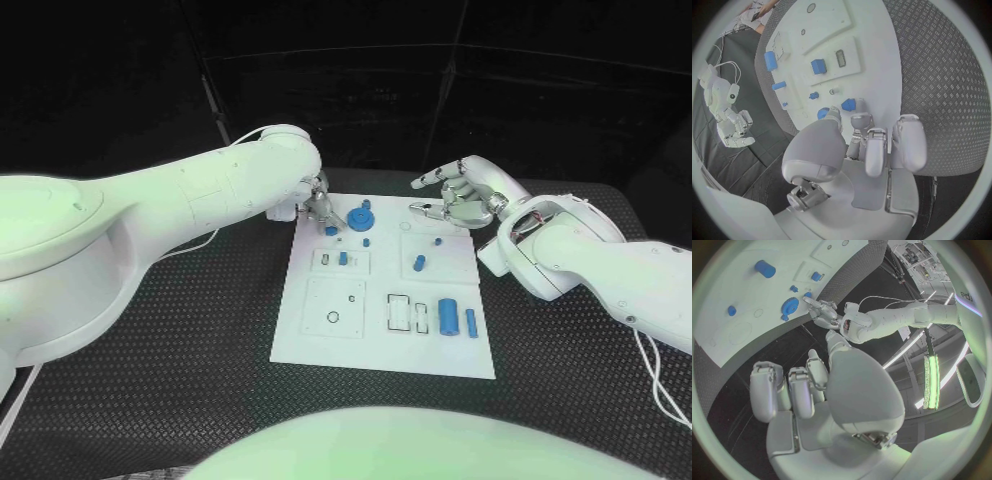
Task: Assemble the parts on the task board
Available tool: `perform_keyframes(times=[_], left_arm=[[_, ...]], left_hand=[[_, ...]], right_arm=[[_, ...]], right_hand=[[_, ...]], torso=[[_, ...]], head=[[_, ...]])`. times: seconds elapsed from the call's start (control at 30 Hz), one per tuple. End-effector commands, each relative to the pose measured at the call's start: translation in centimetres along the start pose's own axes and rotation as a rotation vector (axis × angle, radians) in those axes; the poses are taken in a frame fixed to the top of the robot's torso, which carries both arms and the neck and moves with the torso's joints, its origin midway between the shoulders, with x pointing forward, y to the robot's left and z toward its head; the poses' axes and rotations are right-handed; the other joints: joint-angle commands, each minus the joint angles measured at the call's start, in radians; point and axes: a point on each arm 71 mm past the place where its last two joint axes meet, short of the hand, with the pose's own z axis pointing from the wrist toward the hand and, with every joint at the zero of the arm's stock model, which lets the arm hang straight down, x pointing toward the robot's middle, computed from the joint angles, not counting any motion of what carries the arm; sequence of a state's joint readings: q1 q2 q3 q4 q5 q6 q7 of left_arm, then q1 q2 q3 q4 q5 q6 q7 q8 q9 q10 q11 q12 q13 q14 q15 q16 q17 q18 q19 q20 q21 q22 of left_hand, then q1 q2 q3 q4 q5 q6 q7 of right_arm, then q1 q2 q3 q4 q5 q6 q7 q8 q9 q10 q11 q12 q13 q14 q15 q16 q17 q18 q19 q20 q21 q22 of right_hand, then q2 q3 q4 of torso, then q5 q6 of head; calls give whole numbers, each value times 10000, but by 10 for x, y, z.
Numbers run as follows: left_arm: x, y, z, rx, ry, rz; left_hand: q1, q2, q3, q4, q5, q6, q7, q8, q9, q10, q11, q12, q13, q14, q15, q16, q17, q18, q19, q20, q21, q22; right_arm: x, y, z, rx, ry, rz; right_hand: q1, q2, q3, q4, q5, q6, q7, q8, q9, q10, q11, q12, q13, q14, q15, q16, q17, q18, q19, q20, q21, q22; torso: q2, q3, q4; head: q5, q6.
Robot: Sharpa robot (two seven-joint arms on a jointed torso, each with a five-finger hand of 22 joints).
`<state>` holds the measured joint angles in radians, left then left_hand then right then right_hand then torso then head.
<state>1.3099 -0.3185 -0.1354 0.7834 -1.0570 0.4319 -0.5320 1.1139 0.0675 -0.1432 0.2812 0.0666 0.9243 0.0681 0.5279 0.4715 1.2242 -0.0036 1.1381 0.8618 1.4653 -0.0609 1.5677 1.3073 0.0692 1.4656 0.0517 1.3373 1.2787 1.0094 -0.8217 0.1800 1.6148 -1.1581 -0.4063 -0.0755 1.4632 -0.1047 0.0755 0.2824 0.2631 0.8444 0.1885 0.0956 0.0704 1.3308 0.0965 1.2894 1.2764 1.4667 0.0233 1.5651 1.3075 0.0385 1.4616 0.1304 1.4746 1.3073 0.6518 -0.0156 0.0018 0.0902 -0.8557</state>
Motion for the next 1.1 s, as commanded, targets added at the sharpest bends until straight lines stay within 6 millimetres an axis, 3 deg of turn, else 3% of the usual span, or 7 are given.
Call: perform_keyframes(times=[0.03,0.83,1.1], left_arm=[[0,0,0,-182,33,328],[2,-3,5,-306,59,372],[2,-3,5,-381,50,419]], left_hand=[[33,86,-74,-16,-27,65,12,74,16,80,6,71,18,1055,-47,31,2635,-23,-1,-77,40,12],[258,366,-101,-108,-11,142,-105,485,164,262,-100,264,237,1055,-137,31,2635,-41,33,-161,95,110],[778,597,121,-496,10,-1,-143,757,256,314,-141,325,281,1055,-178,31,2635,-43,38,-208,89,133]], right_arm=[[0,1,0,-42,55,8],[1,2,1,-51,75,17],[1,2,1,-54,96,20]], right_hand=[[-73,45,-49,8,34,-47,-5,-25,-13,-14,25,31,5,987,-17,-41,2466,89,4,-46,-40,330],[-73,45,-49,8,34,-47,-5,-25,-13,-14,25,31,5,987,-17,-41,2466,89,4,-46,-40,330],[-73,45,-49,8,34,-47,-5,-25,-13,-14,25,31,5,987,-17,-41,2466,89,4,-46,-40,330]], torso=[[-8,1,1],[-8,5,5],[-6,4,3]], head=[[-13,-15],[-36,-45],[-37,-73]])
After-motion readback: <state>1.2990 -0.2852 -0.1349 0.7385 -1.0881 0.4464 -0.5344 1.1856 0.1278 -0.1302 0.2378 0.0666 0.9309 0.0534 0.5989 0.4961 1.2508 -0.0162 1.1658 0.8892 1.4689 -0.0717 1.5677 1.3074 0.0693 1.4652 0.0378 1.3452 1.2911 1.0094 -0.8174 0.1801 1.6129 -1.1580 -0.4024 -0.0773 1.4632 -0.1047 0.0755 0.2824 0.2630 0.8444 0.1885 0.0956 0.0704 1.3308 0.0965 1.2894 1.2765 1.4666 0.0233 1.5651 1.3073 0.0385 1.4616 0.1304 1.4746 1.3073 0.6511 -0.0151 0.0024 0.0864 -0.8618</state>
